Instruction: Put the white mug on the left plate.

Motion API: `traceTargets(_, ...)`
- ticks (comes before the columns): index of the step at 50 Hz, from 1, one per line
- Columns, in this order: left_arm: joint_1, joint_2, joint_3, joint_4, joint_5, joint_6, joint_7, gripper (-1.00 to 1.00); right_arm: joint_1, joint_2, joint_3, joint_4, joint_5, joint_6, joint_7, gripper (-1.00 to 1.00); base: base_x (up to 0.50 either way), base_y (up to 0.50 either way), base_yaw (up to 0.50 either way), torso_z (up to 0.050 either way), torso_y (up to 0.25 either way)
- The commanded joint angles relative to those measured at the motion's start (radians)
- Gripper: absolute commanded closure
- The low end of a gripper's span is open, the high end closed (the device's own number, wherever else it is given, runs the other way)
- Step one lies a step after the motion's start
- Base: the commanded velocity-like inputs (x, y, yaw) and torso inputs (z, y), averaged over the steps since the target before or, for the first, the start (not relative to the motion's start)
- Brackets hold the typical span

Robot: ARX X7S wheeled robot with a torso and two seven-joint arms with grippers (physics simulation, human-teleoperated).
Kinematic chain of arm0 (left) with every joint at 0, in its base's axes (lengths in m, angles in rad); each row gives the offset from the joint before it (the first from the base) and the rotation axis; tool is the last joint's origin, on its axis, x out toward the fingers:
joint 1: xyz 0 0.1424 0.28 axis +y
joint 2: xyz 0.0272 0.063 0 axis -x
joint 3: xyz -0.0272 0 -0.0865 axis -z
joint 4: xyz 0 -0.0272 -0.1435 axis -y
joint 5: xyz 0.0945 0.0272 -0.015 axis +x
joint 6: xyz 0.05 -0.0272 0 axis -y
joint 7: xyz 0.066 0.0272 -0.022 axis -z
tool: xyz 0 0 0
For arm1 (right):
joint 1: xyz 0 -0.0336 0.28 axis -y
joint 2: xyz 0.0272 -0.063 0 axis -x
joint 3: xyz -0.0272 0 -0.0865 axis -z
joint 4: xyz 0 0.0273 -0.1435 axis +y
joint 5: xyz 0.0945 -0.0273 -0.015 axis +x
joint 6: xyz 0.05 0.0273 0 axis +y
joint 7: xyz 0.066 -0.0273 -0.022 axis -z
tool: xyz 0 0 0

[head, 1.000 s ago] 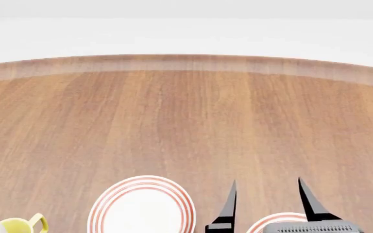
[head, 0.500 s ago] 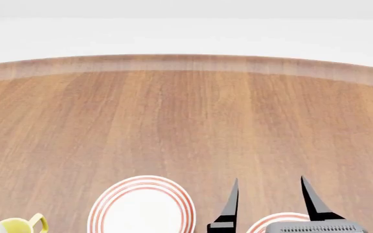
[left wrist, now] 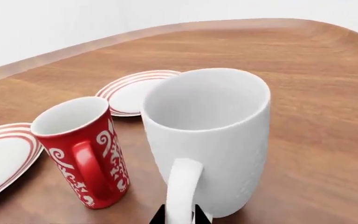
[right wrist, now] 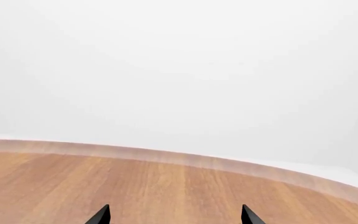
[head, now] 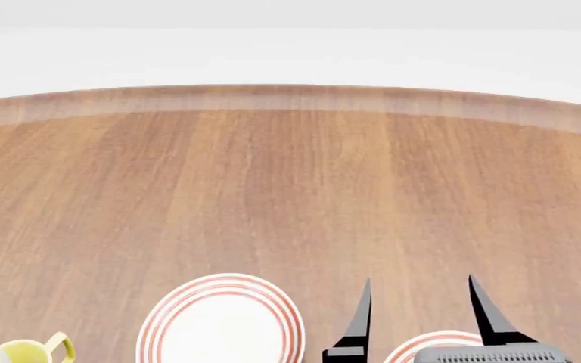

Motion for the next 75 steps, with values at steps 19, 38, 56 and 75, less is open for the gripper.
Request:
traceTargets(19, 0.152, -0.096, -0.047, 0.149, 0.159, 0.096, -0.185, 1.00, -0.002, 0.007, -0.005, 0.007, 0.008, -0.010, 0.011, -1.00, 0.00, 0.00, 0.00, 0.000, 0.000)
traceTargets(38, 0.222, -0.153, -0.083, 0.221, 0.211, 0.097, -0.283, 1.00, -0.005, 0.013, -0.001, 0.007, 0.017, -0.017, 0.018, -1.00, 0.00, 0.00, 0.00, 0.000, 0.001)
traceTargets(56, 0.285, -0.208, -0.124, 0.280, 0.270, 0.106, -0.382, 1.00, -0.010, 0.016, -0.005, 0.003, 0.019, -0.020, 0.027, -1.00, 0.00, 0.00, 0.00, 0.000, 0.000)
traceTargets(75, 0.349, -0.306, -0.214, 0.345, 0.251, 0.120, -0.538, 1.00, -0.002, 0.021, -0.007, 0.001, 0.028, -0.017, 0.032, -1.00, 0.00, 0.00, 0.00, 0.000, 0.000)
